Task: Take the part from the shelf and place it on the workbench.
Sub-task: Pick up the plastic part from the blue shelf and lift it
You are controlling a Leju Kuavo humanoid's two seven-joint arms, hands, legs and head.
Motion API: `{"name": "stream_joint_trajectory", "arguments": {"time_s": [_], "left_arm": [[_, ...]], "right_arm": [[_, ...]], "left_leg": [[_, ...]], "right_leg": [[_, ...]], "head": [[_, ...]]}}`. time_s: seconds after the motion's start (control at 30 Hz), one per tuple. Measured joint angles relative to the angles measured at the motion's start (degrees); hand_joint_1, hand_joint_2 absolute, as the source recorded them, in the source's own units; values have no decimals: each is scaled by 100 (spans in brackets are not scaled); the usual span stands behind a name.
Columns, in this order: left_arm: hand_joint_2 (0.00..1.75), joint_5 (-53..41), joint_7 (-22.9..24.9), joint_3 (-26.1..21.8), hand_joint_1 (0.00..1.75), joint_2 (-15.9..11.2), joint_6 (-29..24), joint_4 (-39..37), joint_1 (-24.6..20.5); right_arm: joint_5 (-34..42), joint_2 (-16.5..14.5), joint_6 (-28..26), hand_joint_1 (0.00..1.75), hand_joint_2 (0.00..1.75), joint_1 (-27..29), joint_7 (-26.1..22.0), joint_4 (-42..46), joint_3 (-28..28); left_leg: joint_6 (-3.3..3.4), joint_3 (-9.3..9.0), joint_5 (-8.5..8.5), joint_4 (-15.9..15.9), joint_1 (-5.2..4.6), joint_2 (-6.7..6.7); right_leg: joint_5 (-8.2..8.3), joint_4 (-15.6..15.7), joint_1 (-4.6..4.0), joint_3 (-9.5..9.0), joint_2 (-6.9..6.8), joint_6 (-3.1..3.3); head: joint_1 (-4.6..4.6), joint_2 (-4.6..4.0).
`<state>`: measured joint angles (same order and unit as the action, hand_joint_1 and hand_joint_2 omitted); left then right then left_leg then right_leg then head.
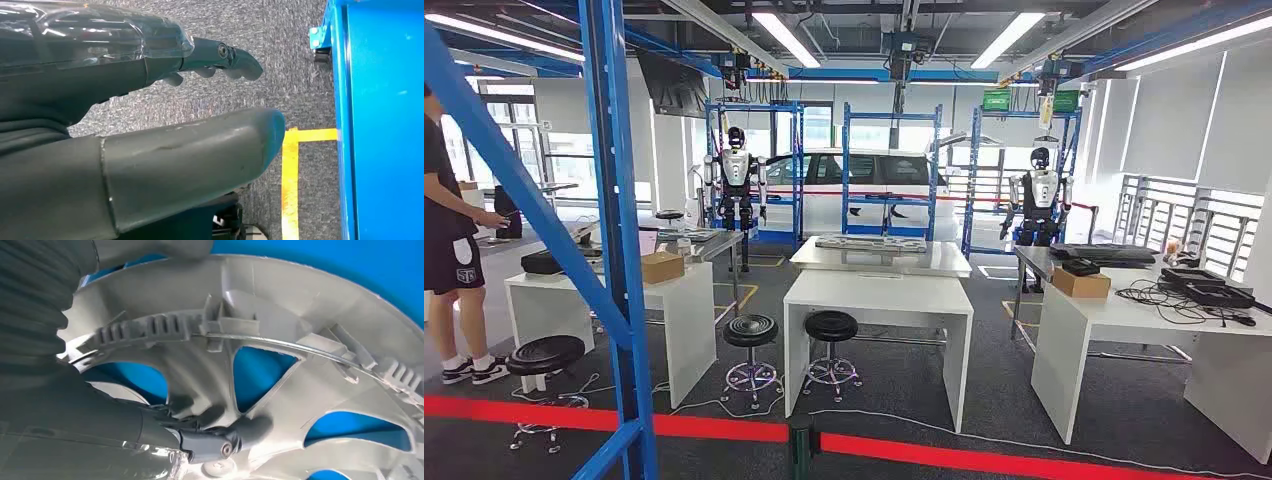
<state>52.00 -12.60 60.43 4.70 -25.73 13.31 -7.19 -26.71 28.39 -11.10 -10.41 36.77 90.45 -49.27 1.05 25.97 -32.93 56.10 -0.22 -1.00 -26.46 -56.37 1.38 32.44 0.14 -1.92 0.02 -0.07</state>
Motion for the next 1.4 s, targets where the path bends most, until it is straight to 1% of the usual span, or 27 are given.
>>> {"name": "stream_joint_trajectory", "arguments": {"time_s": [0.07, 0.13, 0.2, 0.27, 0.4, 0.43, 0.57, 0.63, 0.7, 0.73, 0.77, 0.8, 0.83, 0.87, 0.9, 1.0, 1.1, 1.23, 1.4], "left_arm": [[0, 23, 4, 0, 0, -22, -2, -3, 12], [0, 90, 27, 0, 0, -80, -25, -6, 38], [0, 151, 50, 0, 0, -129, -52, -7, 55], [0, 194, 55, 0, 0, -151, -73, -8, 59], [0, 262, 53, -2, 0, -187, -116, -9, 64], [0, 274, 47, -3, 0, -195, -122, -9, 64], [0, 359, -19, -4, 0, -218, -144, -12, 65], [0, 394, -66, -4, 0, -225, -151, -15, 66], [0, 411, -103, -4, 0, -226, -156, -17, 66], [0, 415, -116, -4, 0, -226, -157, -19, 65], [0, 419, -127, -3, 0, -226, -157, -20, 65], [0, 420, -136, -4, 0, -225, -157, -21, 65], [0, 420, -142, -4, 0, -225, -157, -21, 65], [0, 420, -148, -4, 0, -225, -157, -22, 65], [0, 420, -155, -4, 0, -225, -157, -22, 65], [0, 408, -209, -4, 0, -217, -157, -22, 65], [0, 326, -334, -4, 0, -196, -160, -22, 65], [0, 179, -545, -2, 0, -166, -170, -22, 65], [0, 170, -860, -2, 0, -129, -182, -22, 65]], "right_arm": [[153, 222, -110, 175, 175, 96, 68, 114, 61], [367, 703, -385, 175, 175, 355, 184, 357, 213], [442, 1038, -608, 175, 175, 585, 235, 528, 332], [486, 1149, -765, 175, 175, 715, 229, 598, 384], [556, 1253, -1044, 173, 175, 898, 148, 681, 461], [559, 1269, -1096, 168, 175, 931, 129, 694, 472], [583, 1293, -1447, 134, 175, 1098, 22, 715, 513], [619, 1292, -1655, 124, 175, 1198, -39, 716, 549], [663, 1288, -1825, 102, 175, 1284, -108, 714, 581], [680, 1286, -1884, 96, 175, 1315, -140, 713, 589], [694, 1286, -1928, 103, 175, 1337, -164, 712, 593], [702, 1285, -1961, 123, 175, 1352, -178, 710, 596], [705, 1283, -1987, 148, 175, 1363, -189, 708, 599], [704, 1279, -2014, 168, 175, 1370, -200, 706, 605], [697, 1275, -2055, 175, 175, 1378, -221, 704, 611], [610, 1260, -2270, 175, 175, 1427, -384, 701, 632], [516, 1213, -2558, 175, 175, 1523, -730, 773, 729], [618, 1119, -2727, 175, 175, 1623, -1308, 1221, 1172], [1051, 1008, -2703, 175, 175, 1649, -1778, 2057, 1844]], "left_leg": [[1, -13, -1, 0, 0, -20], [7, -28, -4, -1, 0, -37], [13, -30, -8, -1, 0, -26], [15, -30, -9, -1, -1, -14], [21, -29, -13, -1, 0, 5], [22, -29, -14, -1, 0, 8], [24, -27, -20, -1, 1, 21], [20, -28, -26, -1, 5, 39], [20, -30, -30, -1, 8, 61], [22, -31, -32, -1, 9, 69], [23, -32, -33, -1, 9, 75], [24, -33, -35, -1, 9, 78], [25, -33, -36, -1, 9, 79], [26, -34, -36, -1, 9, 79], [26, -34, -36, -1, 9, 79], [26, -32, -36, -1, 9, 79], [26, -28, -36, -1, 7, 88], [21, -28, -45, -1, 6, 128], [21, -26, -47, -1, 2, 157]], "right_leg": [[-7, 11, 0, -30, -14, -7], [-14, 32, 2, -74, -32, -16], [-12, 45, 5, -90, -32, -20], [-10, 49, 5, -90, -29, -21], [-11, 48, 5, -88, -25, -23], [-13, 48, 4, -87, -25, -24], [-18, 48, 4, -85, -22, -33], [-19, 47, 3, -84, -11, -34], [-20, 47, 2, -82, 6, -34], [-20, 47, 1, -81, 12, -34], [-20, 47, 1, -80, 17, -35], [-20, 47, 1, -80, 20, -35], [-20, 47, 0, -79, 21, -35], [-20, 47, 0, -79, 21, -35], [-20, 47, 0, -79, 21, -35], [-20, 45, 0, -79, 20, -35], [-20, 41, 3, -77, 21, -35], [-20, 35, 5, -65, 38, -35], [-19, 22, 9, -54, 47, -35]], "head": [[2, 0], [5, 0], [5, 0], [5, 0], [5, 0], [5, 0], [7, 0], [7, 0], [7, 0], [6, 0], [5, 0], [5, 0], [4, 0], [4, 0], [4, 0], [5, 0], [5, 0], [4, 0], [4, 0]]}}
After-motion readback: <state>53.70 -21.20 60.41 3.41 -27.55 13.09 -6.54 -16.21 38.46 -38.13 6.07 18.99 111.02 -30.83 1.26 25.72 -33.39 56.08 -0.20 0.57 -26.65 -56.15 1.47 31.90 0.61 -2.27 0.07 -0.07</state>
